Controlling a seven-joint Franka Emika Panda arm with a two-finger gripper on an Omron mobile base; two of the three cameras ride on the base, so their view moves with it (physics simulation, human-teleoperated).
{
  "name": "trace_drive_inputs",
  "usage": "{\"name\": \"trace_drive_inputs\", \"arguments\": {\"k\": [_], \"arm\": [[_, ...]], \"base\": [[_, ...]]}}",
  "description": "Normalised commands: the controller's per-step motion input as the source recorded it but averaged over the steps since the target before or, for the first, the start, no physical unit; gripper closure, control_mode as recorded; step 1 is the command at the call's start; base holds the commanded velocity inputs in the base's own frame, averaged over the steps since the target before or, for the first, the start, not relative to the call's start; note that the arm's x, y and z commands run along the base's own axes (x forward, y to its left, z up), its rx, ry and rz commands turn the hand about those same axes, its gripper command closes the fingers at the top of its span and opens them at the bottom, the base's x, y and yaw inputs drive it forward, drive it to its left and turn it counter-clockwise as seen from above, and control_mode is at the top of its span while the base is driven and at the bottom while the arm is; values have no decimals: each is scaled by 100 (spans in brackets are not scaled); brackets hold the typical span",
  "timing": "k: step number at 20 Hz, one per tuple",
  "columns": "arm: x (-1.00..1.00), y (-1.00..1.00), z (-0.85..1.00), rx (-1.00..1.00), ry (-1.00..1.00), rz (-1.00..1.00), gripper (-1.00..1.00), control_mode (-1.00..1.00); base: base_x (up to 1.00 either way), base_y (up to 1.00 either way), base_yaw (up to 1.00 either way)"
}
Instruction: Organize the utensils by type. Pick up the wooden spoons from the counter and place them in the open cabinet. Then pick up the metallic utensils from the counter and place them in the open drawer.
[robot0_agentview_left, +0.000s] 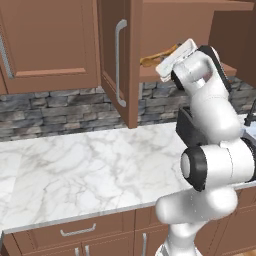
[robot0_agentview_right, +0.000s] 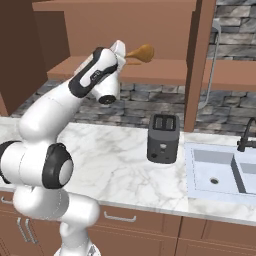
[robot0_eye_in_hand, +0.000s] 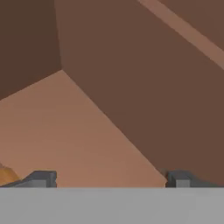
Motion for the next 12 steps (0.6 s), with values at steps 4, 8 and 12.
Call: {"name": "trace_drive_inputs", "arguments": {"k": [4, 8, 12], "arm": [[-88, -28, -6, -3, -2, -4, -100, -100], [-100, -47, -5, -24, 19, -2, -100, -100], [-100, -40, 0, -45, 26, 0, -100, -100]], "base": [[0, 0, 0], [0, 0, 0], [0, 0, 0]]}}
